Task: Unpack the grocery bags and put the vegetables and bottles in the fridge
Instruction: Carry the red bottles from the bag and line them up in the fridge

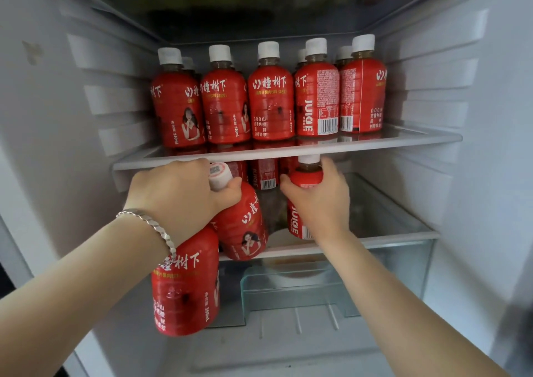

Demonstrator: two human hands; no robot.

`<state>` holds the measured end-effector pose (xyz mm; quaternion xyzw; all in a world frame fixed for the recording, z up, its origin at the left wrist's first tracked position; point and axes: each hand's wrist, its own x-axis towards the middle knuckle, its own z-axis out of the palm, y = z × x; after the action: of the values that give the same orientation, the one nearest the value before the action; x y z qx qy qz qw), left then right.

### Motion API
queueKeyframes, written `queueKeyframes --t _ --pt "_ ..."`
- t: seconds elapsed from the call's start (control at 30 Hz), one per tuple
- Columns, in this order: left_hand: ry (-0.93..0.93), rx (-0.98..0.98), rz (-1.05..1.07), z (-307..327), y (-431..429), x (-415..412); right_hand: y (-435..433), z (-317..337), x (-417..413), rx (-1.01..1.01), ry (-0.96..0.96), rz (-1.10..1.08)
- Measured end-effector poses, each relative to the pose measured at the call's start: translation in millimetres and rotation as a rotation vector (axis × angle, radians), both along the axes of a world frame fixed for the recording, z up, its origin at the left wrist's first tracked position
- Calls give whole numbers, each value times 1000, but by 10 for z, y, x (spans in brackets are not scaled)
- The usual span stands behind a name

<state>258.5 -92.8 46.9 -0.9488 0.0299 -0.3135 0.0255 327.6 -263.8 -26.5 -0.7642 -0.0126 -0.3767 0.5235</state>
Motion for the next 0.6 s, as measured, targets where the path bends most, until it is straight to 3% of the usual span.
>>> queueKeyframes --t 0.17,0.3,0.37,0.5,0.6 --pt "-10 25 5 2 -4 19 193 37 413 -72 94 148" --pt "-34 56 27 -10 3 24 348 165 647 -422 470 84" --pt "-39 54 32 -18 7 20 407 196 738 -500 586 117" --pt "-20 22 15 -16 16 29 338 197 832 -415 608 277" --pt "-7 16 9 -19 30 30 210 175 596 -309 512 401"
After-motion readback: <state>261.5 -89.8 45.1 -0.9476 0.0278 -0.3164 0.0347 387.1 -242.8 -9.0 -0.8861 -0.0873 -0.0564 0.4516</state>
